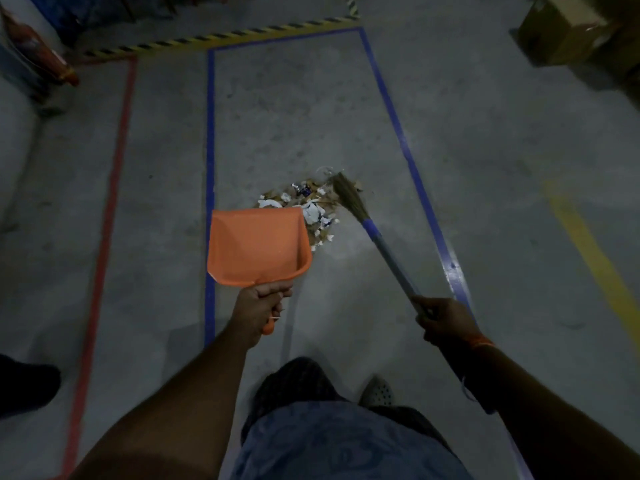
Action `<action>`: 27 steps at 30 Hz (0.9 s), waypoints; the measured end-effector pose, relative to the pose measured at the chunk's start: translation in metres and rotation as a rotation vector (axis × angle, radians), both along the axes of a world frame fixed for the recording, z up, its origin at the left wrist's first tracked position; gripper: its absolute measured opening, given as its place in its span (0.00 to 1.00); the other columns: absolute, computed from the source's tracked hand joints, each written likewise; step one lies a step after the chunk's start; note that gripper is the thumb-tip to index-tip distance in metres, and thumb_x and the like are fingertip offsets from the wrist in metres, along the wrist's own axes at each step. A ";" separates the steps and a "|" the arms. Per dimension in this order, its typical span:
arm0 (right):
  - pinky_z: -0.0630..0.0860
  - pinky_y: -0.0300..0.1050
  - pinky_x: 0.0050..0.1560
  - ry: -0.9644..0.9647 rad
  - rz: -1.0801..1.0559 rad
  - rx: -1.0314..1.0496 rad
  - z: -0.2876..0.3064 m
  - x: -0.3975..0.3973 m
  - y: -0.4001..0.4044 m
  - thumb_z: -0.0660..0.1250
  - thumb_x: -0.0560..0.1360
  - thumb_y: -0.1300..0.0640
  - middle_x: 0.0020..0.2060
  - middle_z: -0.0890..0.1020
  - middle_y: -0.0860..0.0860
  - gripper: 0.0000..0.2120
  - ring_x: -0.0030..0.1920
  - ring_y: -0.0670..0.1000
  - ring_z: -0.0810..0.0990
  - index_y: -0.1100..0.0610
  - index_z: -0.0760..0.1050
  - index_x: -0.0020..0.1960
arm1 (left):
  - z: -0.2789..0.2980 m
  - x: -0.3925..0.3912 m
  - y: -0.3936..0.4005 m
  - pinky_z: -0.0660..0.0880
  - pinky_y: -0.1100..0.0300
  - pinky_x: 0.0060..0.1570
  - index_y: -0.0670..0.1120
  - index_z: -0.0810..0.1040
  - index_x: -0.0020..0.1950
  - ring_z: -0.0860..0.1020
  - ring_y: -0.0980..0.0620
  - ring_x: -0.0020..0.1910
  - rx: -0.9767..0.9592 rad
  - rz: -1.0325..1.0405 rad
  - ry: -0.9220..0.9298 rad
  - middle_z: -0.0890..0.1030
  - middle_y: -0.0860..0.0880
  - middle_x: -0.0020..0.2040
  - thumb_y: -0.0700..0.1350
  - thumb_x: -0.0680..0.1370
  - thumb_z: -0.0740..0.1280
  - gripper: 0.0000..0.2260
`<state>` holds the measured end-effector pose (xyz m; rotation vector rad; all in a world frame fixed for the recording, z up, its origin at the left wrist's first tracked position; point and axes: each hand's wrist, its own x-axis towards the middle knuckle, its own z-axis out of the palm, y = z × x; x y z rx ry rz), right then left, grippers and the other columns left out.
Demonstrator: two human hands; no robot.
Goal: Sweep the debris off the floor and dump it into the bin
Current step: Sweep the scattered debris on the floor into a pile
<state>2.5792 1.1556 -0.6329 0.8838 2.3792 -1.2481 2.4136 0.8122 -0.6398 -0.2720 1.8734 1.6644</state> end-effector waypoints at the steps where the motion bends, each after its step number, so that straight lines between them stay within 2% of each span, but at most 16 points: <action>1: 0.76 0.39 0.25 -0.002 0.010 0.011 0.003 -0.004 0.020 0.70 0.74 0.62 0.28 0.79 0.49 0.20 0.24 0.47 0.81 0.53 0.78 0.65 | 0.000 0.002 0.018 0.71 0.64 0.28 0.38 0.83 0.57 0.73 0.56 0.27 0.009 -0.001 -0.001 0.84 0.40 0.48 0.30 0.80 0.62 0.12; 5: 0.80 0.40 0.29 -0.051 0.052 0.070 0.000 -0.030 0.091 0.70 0.74 0.62 0.33 0.81 0.53 0.20 0.26 0.49 0.83 0.52 0.78 0.65 | -0.006 0.001 0.077 0.71 0.64 0.28 0.40 0.83 0.55 0.72 0.56 0.27 0.041 0.019 -0.039 0.84 0.39 0.48 0.30 0.80 0.62 0.13; 8: 0.79 0.38 0.29 -0.091 0.043 0.083 -0.014 -0.059 0.135 0.70 0.74 0.61 0.37 0.82 0.54 0.19 0.27 0.51 0.83 0.52 0.78 0.64 | -0.015 -0.009 0.115 0.69 0.64 0.26 0.42 0.84 0.54 0.72 0.55 0.28 0.054 0.052 -0.076 0.84 0.41 0.48 0.30 0.80 0.62 0.13; 13: 0.83 0.47 0.33 -0.126 -0.019 0.073 -0.047 -0.124 0.192 0.71 0.73 0.64 0.40 0.82 0.58 0.17 0.31 0.58 0.84 0.57 0.80 0.61 | -0.033 -0.047 0.176 0.67 0.64 0.25 0.43 0.84 0.54 0.72 0.54 0.29 0.091 0.120 -0.115 0.85 0.44 0.46 0.31 0.80 0.63 0.12; 17: 0.80 0.39 0.26 -0.196 0.082 0.140 -0.071 -0.187 0.229 0.71 0.73 0.64 0.42 0.83 0.58 0.13 0.29 0.53 0.82 0.58 0.82 0.57 | -0.043 -0.081 0.214 0.70 0.62 0.30 0.44 0.85 0.54 0.73 0.54 0.30 0.095 0.144 -0.099 0.85 0.44 0.47 0.32 0.80 0.63 0.12; 20: 0.80 0.39 0.29 -0.242 0.157 0.170 -0.086 -0.230 0.248 0.71 0.72 0.64 0.46 0.82 0.57 0.16 0.34 0.54 0.81 0.58 0.81 0.59 | -0.044 -0.105 0.235 0.72 0.63 0.30 0.42 0.84 0.55 0.73 0.55 0.30 0.108 0.165 -0.071 0.85 0.44 0.47 0.32 0.81 0.63 0.12; 23: 0.73 0.29 0.23 -0.283 0.326 0.206 -0.099 -0.257 0.254 0.70 0.71 0.62 0.47 0.81 0.53 0.18 0.37 0.51 0.79 0.53 0.80 0.61 | -0.043 -0.121 0.248 0.71 0.63 0.30 0.42 0.84 0.56 0.73 0.55 0.30 0.096 0.194 -0.040 0.85 0.44 0.48 0.32 0.80 0.63 0.12; 24: 0.75 0.31 0.24 -0.291 0.344 0.194 -0.105 -0.262 0.256 0.69 0.71 0.62 0.46 0.81 0.53 0.18 0.37 0.52 0.80 0.53 0.80 0.60 | -0.042 -0.123 0.251 0.71 0.63 0.30 0.43 0.84 0.56 0.73 0.55 0.30 0.091 0.214 -0.036 0.85 0.44 0.48 0.32 0.80 0.63 0.12; 26: 0.83 0.44 0.35 -0.306 0.362 0.139 -0.114 -0.267 0.261 0.69 0.72 0.62 0.49 0.81 0.55 0.17 0.40 0.56 0.84 0.54 0.80 0.60 | -0.038 -0.125 0.257 0.71 0.64 0.30 0.44 0.84 0.55 0.73 0.55 0.30 0.089 0.261 -0.030 0.85 0.45 0.47 0.32 0.80 0.63 0.13; 27: 0.84 0.48 0.39 -0.307 0.375 0.113 -0.115 -0.268 0.265 0.69 0.73 0.62 0.51 0.81 0.56 0.17 0.42 0.56 0.84 0.53 0.79 0.61 | -0.036 -0.124 0.260 0.70 0.64 0.30 0.44 0.84 0.55 0.73 0.55 0.30 0.086 0.284 -0.029 0.85 0.45 0.47 0.31 0.80 0.63 0.13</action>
